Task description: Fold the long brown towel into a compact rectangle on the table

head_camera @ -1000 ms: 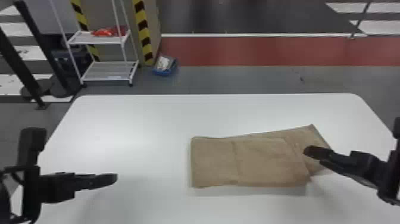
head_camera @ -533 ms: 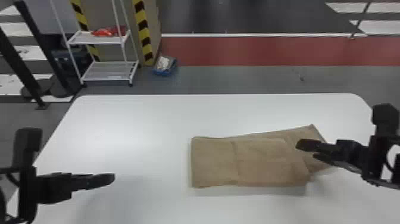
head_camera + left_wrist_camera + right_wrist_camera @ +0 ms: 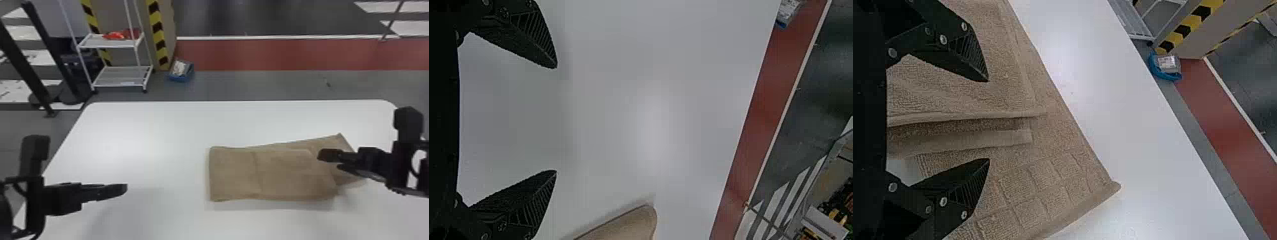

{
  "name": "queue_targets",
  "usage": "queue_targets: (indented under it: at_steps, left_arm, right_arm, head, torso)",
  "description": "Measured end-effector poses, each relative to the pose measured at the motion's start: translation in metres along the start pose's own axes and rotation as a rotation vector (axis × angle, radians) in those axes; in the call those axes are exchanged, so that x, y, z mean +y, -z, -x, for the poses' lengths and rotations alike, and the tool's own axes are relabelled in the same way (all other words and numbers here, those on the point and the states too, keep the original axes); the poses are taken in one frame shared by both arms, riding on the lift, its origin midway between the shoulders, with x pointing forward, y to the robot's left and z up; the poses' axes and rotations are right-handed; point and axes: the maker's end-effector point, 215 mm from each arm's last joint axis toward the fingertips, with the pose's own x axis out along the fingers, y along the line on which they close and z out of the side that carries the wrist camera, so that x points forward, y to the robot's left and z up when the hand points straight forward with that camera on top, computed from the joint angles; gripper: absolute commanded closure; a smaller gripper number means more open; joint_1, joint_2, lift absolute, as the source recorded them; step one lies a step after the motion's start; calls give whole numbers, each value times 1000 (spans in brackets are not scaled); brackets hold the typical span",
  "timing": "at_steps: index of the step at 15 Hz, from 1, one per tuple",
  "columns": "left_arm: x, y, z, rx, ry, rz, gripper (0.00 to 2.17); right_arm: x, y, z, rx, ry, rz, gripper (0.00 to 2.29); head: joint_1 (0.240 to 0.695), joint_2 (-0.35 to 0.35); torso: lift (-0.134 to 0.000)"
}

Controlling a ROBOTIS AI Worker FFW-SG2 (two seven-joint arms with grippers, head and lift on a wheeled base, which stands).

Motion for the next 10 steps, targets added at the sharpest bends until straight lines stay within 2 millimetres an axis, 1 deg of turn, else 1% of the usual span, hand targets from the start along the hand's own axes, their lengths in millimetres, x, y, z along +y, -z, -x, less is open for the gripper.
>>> queue_targets:
  at_steps: [5,7,8,10]
  left_arm:
    - [-4,-1,-3,-3,8,2,147]
    - [-4,-1,-2,-4,10,3,147]
    - [-4,-1,-2,-4,10,3,147]
    - [-4,-1,-2,-4,10,3,147]
  right_arm:
    - [3,17,-14,54,13,18,387]
    - [3,19,-15,60,13,19,414]
    - [3,19,-15,61,13,19,498]
    - [2,20,-15,63,14,19,508]
  head:
    - [695,62]
    - [695,63]
    - [695,64]
    - [695,64]
  torso:
    - [-125]
    - [-125]
    - [-125]
    - [-125]
